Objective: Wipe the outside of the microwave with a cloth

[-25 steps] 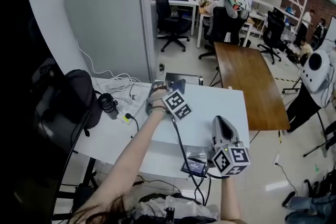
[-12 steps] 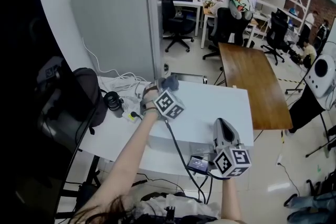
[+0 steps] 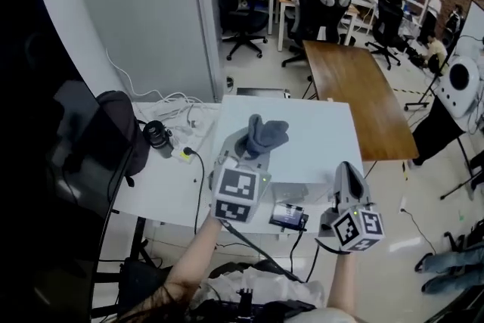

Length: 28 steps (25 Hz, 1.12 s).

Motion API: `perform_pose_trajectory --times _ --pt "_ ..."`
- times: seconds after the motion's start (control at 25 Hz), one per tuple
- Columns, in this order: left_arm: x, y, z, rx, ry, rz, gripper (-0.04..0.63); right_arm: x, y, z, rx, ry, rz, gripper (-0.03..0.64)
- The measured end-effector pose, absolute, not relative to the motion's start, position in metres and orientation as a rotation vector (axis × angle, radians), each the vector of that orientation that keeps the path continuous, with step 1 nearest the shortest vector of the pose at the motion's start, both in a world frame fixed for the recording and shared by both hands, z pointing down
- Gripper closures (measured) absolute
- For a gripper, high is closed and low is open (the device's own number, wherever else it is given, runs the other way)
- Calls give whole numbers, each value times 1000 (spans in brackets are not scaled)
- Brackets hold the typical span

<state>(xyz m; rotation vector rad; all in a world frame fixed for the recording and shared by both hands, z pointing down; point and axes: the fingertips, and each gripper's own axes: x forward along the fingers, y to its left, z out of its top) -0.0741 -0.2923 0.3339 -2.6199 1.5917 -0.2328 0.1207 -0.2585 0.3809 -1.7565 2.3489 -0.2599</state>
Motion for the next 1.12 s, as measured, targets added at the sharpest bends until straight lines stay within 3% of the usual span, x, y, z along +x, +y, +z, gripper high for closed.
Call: perform_pose_trajectory --times 0.24,0.4,0.56,0.68,0.92,1.12 --pt "29 -204 411 -3106 1266 -203 545 191 -209 376 -1959 2177 -218 586" --pt "94 -175 474 -3301 1111 -367 545 218 -174 384 -2057 2108 -215 586" --pt "152 -176 531 -3363 962 -715 545 233 -153 390 -2103 2076 -216 586" --pt "169 -194 561 -3288 977 -916 545 240 -142 391 -2121 2055 -216 586" --pt "183 -216 582 -3309 1034 -1056 543 250 -136 391 -2127 2040 -219 586" --pt "166 -219 582 -3433 1149 -919 545 247 -140 391 -2108 2063 -230 586"
